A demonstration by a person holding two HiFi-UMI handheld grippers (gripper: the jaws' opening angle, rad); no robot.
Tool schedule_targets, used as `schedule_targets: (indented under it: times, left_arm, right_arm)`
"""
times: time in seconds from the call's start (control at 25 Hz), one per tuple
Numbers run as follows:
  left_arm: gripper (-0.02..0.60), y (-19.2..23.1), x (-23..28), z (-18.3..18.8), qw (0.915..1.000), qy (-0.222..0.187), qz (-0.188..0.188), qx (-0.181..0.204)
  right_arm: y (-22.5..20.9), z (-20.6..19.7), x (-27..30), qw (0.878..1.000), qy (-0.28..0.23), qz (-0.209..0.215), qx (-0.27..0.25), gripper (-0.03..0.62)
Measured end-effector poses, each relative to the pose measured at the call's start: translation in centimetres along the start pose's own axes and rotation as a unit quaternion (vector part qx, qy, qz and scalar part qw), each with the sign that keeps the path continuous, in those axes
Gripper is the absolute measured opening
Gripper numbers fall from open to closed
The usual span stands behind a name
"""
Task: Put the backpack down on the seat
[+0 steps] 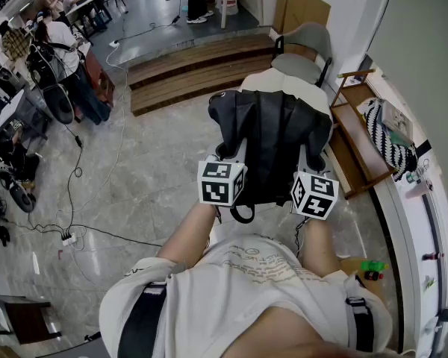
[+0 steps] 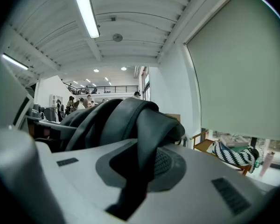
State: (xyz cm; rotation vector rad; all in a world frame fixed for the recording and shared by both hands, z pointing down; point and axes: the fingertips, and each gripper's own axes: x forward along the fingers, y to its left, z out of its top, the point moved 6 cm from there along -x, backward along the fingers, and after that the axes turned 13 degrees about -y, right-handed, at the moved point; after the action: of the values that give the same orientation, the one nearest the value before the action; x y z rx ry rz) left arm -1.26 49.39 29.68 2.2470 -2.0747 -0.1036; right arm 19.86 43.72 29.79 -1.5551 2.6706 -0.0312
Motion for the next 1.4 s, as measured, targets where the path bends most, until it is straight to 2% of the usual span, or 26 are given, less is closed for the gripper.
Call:
schedule_targets:
  times: [0.36,0.56,1.0,1.4]
  left_arm:
    - [0.084,-0.5,0.4,-0.1,1.0000,0.004,0.003,0.001]
    - [0.084,-1.7,1.4,-0.8,0.9999,0.009,0.005,0.003]
    - [0.081,-4.6,3.0,-1.7,0.9998,0.008,0.018,-0.001]
    - [0.081,-5.4,4.8,-1.9,0.9998,0.017,0.007,-0.002]
  right_arm:
    - [-0.6,0.0,0.3,1.000,0.002,0.003,0.006,0.052]
    - [-2.3,-0.5,0.3,1.000,0.000,0.003,0.024,0.054]
    - [-5.7,-0.7,0.6,0.999,-0.001,0.026,0.025,0.054]
    - [-7.2,-0.7,1.1,0.999,0.001,0.015,0.032,0.054]
